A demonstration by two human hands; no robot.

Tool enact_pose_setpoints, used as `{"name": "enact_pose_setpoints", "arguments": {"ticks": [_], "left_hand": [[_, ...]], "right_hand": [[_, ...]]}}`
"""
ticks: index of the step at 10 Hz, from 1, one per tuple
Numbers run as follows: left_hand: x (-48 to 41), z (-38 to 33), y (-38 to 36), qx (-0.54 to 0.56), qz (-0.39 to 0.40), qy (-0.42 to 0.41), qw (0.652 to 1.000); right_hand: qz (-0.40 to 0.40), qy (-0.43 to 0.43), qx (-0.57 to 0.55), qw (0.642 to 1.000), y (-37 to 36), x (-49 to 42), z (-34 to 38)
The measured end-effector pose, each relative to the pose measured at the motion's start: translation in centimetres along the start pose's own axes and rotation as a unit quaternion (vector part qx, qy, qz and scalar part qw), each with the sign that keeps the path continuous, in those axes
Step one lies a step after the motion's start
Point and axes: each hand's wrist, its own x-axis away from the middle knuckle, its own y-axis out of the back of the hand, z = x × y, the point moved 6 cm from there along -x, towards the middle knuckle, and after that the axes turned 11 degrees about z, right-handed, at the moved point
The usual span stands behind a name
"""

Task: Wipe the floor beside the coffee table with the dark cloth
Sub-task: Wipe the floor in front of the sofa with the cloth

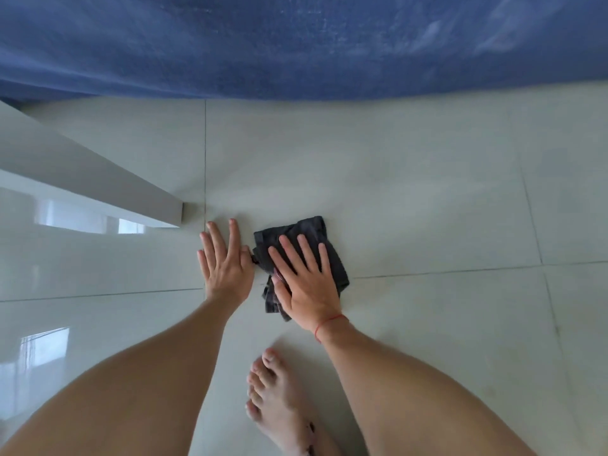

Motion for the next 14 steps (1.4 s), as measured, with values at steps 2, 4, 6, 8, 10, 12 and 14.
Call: {"name": "enact_pose_setpoints", "arguments": {"ticks": [2,4,6,8,10,12,14], "left_hand": [[-0.3,0.3,-0.2,-0.006,0.001,0.009,1.0],[-0.6,0.1,-0.2,-0.013,0.01,0.014,1.0],[-0.7,0.2,-0.2,-0.014,0.02,0.023,0.999],[-0.7,0.2,-0.3,-0.015,0.016,0.024,0.999],[-0.7,0.3,-0.2,-0.007,0.018,0.026,0.999],[-0.7,0.1,-0.2,-0.019,0.016,0.02,0.999],[-0.2,-1.2,1.4,-0.003,-0.03,0.035,0.999]], "right_hand": [[-0.026,-0.136,0.017,0.99,2.0,4.7,-13.2],[-0.041,-0.319,-0.028,0.946,2.5,5.3,-15.0],[-0.043,-0.174,-0.033,0.983,-0.2,2.8,-2.0],[-0.03,-0.067,-0.006,0.997,0.9,0.9,-5.5],[-0.09,-0.28,-0.064,0.954,4.7,-3.4,-14.5],[-0.118,-0.278,-0.063,0.951,3.9,-4.6,-8.7],[-0.018,-0.149,-0.115,0.982,3.3,-4.7,-3.3]]}}
